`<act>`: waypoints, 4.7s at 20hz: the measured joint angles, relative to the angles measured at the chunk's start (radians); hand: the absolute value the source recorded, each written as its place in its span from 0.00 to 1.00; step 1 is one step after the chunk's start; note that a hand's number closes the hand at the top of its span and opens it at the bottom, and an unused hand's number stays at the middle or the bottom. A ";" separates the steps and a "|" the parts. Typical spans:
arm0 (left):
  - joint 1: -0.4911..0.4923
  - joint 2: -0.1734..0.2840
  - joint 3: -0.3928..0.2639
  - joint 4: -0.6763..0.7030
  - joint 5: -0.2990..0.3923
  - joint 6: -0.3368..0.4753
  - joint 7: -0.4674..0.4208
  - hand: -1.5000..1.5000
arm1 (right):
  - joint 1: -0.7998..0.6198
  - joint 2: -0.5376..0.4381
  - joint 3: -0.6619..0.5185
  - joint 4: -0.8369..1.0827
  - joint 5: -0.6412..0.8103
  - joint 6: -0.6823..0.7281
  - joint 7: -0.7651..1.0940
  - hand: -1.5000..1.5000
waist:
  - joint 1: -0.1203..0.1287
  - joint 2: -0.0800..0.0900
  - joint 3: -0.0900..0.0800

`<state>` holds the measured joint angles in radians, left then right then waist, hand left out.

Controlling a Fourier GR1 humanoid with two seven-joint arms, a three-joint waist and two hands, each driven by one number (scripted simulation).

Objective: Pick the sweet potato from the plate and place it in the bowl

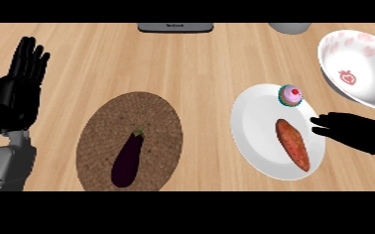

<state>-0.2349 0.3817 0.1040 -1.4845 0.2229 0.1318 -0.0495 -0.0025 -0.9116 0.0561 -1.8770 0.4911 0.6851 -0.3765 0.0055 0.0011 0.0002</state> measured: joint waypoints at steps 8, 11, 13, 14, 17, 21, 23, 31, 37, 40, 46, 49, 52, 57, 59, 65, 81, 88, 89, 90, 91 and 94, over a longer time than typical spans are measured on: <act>0.013 -0.005 0.034 -0.021 -0.007 -0.036 0.024 0.50 | -0.034 0.116 0.067 0.127 0.161 -0.054 -0.047 0.00 | -0.003 -0.001 0.000; -0.008 -0.016 0.040 -0.005 -0.017 -0.039 0.029 0.50 | -0.060 0.156 0.082 0.183 0.205 -0.073 -0.073 0.00 | -0.004 0.000 0.000; 0.008 -0.011 0.054 0.002 -0.016 -0.060 0.009 0.50 | -0.083 0.171 0.090 0.225 0.227 -0.090 -0.100 0.00 | -0.002 0.000 0.000; -0.003 -0.009 0.060 0.021 -0.015 -0.068 0.006 0.50 | -0.086 0.171 0.091 0.251 0.237 -0.109 -0.129 0.00 | -0.002 0.000 0.000; -0.009 -0.029 0.054 0.012 -0.032 -0.055 0.015 0.50 | -0.103 0.194 0.106 0.305 0.269 -0.144 -0.174 0.00 | -0.003 0.000 0.000; -0.006 -0.027 0.078 0.013 -0.028 -0.074 0.014 0.50 | -0.108 0.222 0.117 0.307 0.303 -0.147 -0.177 0.00 | -0.004 -0.001 0.000; -0.002 -0.030 0.080 -0.005 -0.032 -0.078 0.025 0.50 | -0.110 0.245 0.127 0.314 0.327 -0.150 -0.168 0.00 | -0.004 -0.001 0.000; -0.014 -0.052 0.082 -0.017 -0.062 -0.074 0.039 0.50 | -0.142 0.308 0.152 0.398 0.414 -0.168 -0.181 0.00 | -0.004 -0.001 0.000; 0.002 -0.067 0.090 -0.034 -0.076 -0.082 0.042 0.50 | -0.171 0.356 0.151 0.485 0.481 -0.190 -0.191 0.00 | -0.003 -0.001 0.000; -0.009 -0.069 0.099 -0.012 -0.080 -0.089 0.034 0.50 | -0.174 0.374 0.144 0.519 0.513 -0.195 -0.191 0.00 | -0.004 -0.001 0.000; -0.011 -0.075 0.107 -0.015 -0.085 -0.098 0.038 0.50 | -0.227 0.413 0.134 0.638 0.570 -0.263 -0.240 1.00 | -0.002 -0.002 -0.001; -0.014 -0.067 0.122 0.004 -0.074 -0.119 0.030 0.50 | -0.234 0.427 0.109 0.659 0.563 -0.311 -0.289 1.00 | -0.003 -0.003 -0.002; -0.016 -0.083 0.117 0.025 -0.091 -0.112 0.000 0.50 | -0.254 0.444 0.100 0.692 0.578 -0.346 -0.319 1.00 | -0.004 -0.003 -0.004; -0.016 -0.063 0.145 0.034 -0.081 -0.122 0.003 0.50 | -0.201 0.349 -0.036 0.756 0.550 -0.393 -0.332 1.00 | -0.027 -0.004 -0.001; -0.003 -0.059 0.159 0.033 -0.078 -0.115 0.001 0.50 | -0.169 0.271 -0.146 0.825 0.526 -0.403 -0.287 1.00 | -0.056 -0.001 0.001; 0.018 -0.054 0.179 0.020 -0.071 -0.109 0.000 0.50 | -0.099 0.052 -0.442 1.061 0.453 -0.438 -0.186 1.00 | -0.086 0.005 0.009; -0.009 -0.084 0.126 -0.002 -0.081 -0.116 0.020 0.50 | -0.115 -0.350 -0.834 1.510 0.269 -0.543 -0.423 1.00 | -0.010 0.002 0.007; -0.028 -0.086 0.119 0.010 -0.088 -0.116 0.023 0.50 | -0.207 -0.443 -0.894 1.566 0.176 -0.420 -0.497 1.00 | 0.002 0.002 0.004; -0.033 -0.088 0.119 0.019 -0.092 -0.113 0.019 0.50 | -0.224 -0.452 -0.896 1.568 0.165 -0.395 -0.492 1.00 | 0.003 0.002 0.003; -0.033 -0.085 0.120 0.026 -0.092 -0.119 0.014 0.50 | -0.244 -0.459 -0.894 1.567 0.155 -0.373 -0.481 1.00 | 0.005 0.002 0.003; -0.040 -0.090 0.113 0.023 -0.097 -0.114 0.017 0.50 | -0.268 -0.469 -0.891 1.564 0.146 -0.346 -0.465 1.00 | 0.008 0.002 0.003; -0.054 -0.077 0.119 0.026 -0.087 -0.127 0.025 0.50 | -0.339 -0.474 -0.865 1.543 0.129 -0.286 -0.415 1.00 | 0.018 0.003 0.001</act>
<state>-0.2887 0.3045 0.2234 -1.4585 0.1358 0.0048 -0.0241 -0.3414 -1.3858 -0.8094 -0.3339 0.6201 0.3996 -0.7911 0.0232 0.0043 0.0014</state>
